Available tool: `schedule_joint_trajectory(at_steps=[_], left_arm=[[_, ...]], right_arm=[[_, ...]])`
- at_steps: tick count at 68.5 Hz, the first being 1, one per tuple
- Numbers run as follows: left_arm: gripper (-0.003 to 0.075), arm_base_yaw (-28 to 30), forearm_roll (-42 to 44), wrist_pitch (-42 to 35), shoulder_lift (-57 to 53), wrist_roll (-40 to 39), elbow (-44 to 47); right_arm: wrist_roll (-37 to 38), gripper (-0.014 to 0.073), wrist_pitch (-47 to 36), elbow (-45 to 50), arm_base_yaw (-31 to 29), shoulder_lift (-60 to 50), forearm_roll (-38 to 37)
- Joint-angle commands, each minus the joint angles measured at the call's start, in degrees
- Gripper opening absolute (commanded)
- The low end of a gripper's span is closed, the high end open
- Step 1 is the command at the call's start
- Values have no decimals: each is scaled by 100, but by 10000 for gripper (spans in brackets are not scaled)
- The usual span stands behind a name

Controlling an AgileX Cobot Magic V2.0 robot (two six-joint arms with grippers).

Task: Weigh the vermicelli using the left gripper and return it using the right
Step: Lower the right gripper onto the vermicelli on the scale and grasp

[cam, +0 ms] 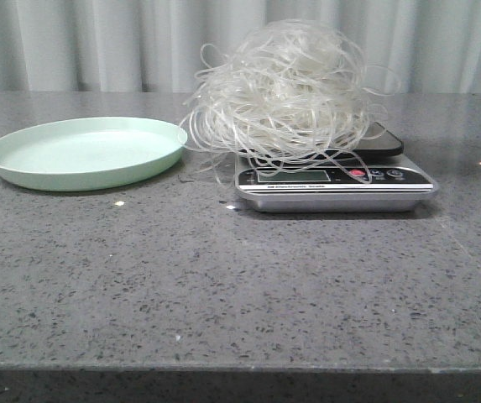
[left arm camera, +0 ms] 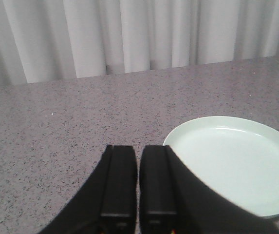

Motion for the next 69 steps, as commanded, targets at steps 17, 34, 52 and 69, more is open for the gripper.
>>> schedule_joint_trajectory(at_steps=[17, 34, 52, 69], left_arm=[[143, 0, -35, -462, -17, -60, -157], [143, 0, -35, -462, -17, -60, -157], [143, 0, -35, -462, -17, -60, -157], [143, 0, -52, -462, -17, -60, -157]], right_arm=[[-630, 603, 1020, -1236, -7, 1104, 677], [-827, 603, 1471, -1274, -7, 1591, 360], [-827, 603, 1822, -1274, -7, 1993, 334], [-827, 414, 1810, -1274, -7, 2054, 334]])
